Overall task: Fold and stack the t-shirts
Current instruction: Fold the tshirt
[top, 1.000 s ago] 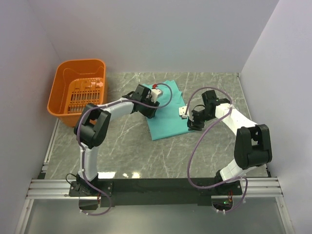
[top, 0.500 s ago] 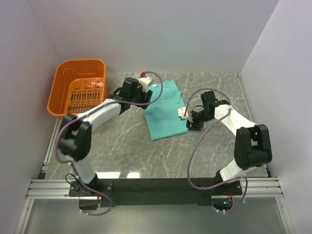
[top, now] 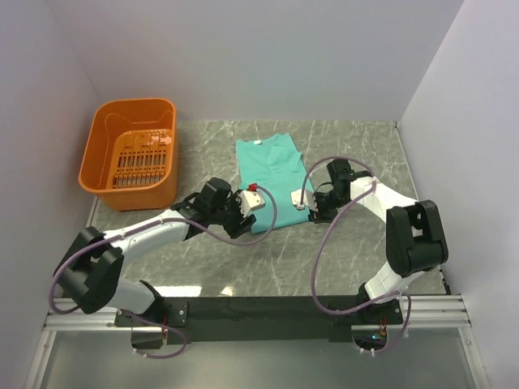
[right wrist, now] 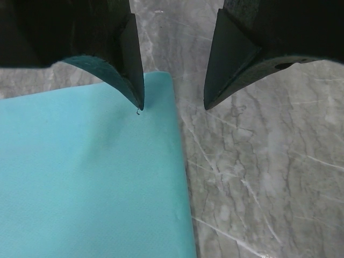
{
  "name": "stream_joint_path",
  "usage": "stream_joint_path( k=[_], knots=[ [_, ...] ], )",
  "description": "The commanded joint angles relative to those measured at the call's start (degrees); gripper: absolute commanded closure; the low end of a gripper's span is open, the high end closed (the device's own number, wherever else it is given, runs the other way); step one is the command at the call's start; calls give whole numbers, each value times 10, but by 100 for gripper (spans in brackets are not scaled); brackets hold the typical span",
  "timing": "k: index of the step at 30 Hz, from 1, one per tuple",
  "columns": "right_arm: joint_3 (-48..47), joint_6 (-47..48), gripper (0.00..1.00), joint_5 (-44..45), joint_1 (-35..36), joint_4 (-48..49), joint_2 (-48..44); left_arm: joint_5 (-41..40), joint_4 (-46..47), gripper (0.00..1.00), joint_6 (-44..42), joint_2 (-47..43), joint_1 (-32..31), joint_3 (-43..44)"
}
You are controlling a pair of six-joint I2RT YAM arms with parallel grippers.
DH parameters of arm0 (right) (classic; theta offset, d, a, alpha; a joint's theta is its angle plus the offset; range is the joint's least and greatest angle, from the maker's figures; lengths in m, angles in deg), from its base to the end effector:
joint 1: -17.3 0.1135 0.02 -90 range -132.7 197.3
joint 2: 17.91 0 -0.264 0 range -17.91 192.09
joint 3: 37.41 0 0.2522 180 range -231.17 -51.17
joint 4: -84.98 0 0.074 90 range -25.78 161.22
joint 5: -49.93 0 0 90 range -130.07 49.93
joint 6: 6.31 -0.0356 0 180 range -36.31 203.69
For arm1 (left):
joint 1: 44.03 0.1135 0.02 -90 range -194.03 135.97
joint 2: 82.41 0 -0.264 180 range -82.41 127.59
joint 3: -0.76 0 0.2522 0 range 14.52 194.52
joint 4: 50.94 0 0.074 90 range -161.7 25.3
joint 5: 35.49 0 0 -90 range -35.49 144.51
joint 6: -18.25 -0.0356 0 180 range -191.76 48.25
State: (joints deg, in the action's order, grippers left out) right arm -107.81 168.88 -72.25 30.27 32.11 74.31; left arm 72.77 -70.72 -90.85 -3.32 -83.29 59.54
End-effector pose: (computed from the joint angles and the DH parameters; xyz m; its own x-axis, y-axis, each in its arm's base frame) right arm 0.2802 0.0840 0.1831 0.2470 -0.8086 -0.5340 -0.9640 -0.1492 -0.2200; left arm 0.2167 -0.1915 0.2158 -0.2138 0.5761 -0.7889 0.9064 0.4181 0.0597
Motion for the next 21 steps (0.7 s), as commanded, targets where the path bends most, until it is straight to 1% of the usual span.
stream_joint_path(
  k=[1, 3, 7, 11, 15, 21],
  knots=[
    [-2, 14, 44, 14, 2, 11, 8, 18, 27, 39, -30, 24, -4, 17],
    [-2, 21, 43, 19, 2, 5, 9, 16, 35, 39, -25, 46, -12, 27],
    [7, 24, 42, 28, 2, 11, 7, 7, 48, 39, -15, 84, -34, 43],
    [7, 36, 42, 10, -6, -4, -5, -23, 56, 39, -5, 127, -56, 58],
    [3, 64, 42, -18, -29, -43, -20, -42, 77, 39, -9, 132, -70, 52],
    [-20, 118, 42, -61, -80, -105, -21, -80, 92, 39, -41, 138, -78, 46]
  ],
)
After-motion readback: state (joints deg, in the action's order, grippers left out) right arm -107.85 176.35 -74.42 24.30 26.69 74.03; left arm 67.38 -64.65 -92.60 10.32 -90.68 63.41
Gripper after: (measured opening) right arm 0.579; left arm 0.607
